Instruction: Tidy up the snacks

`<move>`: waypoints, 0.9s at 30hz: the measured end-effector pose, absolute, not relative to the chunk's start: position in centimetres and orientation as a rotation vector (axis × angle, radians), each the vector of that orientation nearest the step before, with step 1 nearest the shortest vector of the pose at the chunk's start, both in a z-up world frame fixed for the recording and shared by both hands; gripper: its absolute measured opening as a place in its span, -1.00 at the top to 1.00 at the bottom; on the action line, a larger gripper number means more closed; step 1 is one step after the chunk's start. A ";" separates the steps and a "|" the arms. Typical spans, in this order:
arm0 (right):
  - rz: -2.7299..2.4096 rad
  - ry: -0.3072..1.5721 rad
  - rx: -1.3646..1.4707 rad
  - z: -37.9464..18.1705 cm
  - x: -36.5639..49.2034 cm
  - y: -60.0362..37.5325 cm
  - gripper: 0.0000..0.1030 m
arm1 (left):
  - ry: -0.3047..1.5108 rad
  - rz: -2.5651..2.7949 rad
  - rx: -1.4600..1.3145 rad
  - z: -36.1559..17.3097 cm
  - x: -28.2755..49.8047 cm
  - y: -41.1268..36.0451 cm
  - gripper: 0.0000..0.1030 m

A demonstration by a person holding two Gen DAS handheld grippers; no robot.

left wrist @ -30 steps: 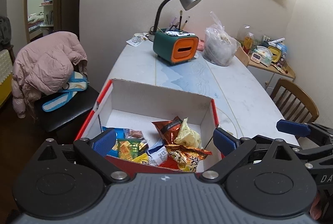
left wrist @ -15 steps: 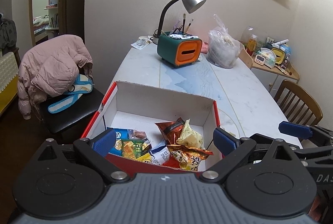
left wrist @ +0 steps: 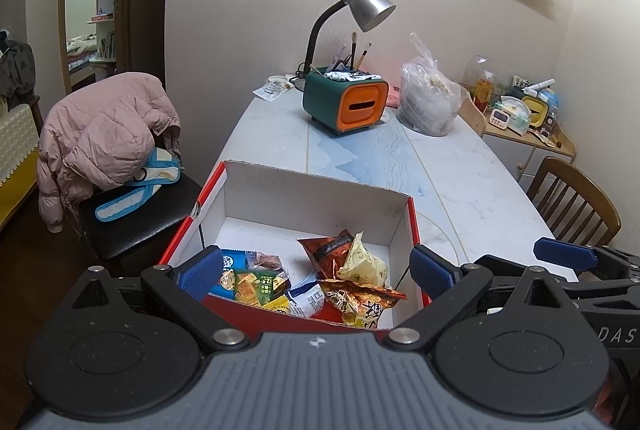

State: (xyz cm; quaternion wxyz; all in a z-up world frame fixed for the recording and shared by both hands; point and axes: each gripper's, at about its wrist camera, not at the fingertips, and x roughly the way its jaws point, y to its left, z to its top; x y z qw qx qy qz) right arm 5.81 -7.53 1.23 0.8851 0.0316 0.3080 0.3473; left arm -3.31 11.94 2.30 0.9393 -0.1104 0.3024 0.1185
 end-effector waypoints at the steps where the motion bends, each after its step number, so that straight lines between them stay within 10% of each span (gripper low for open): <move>1: 0.722 0.641 0.068 1.2 5.8 -7.6 -1.00 | 0.617 0.244 -0.226 2.3 -3.3 11.9 -0.95; 27: 0.693 0.620 0.056 1.6 5.5 -7.7 -1.00 | 0.623 0.258 -0.229 2.1 -4.1 11.8 -0.95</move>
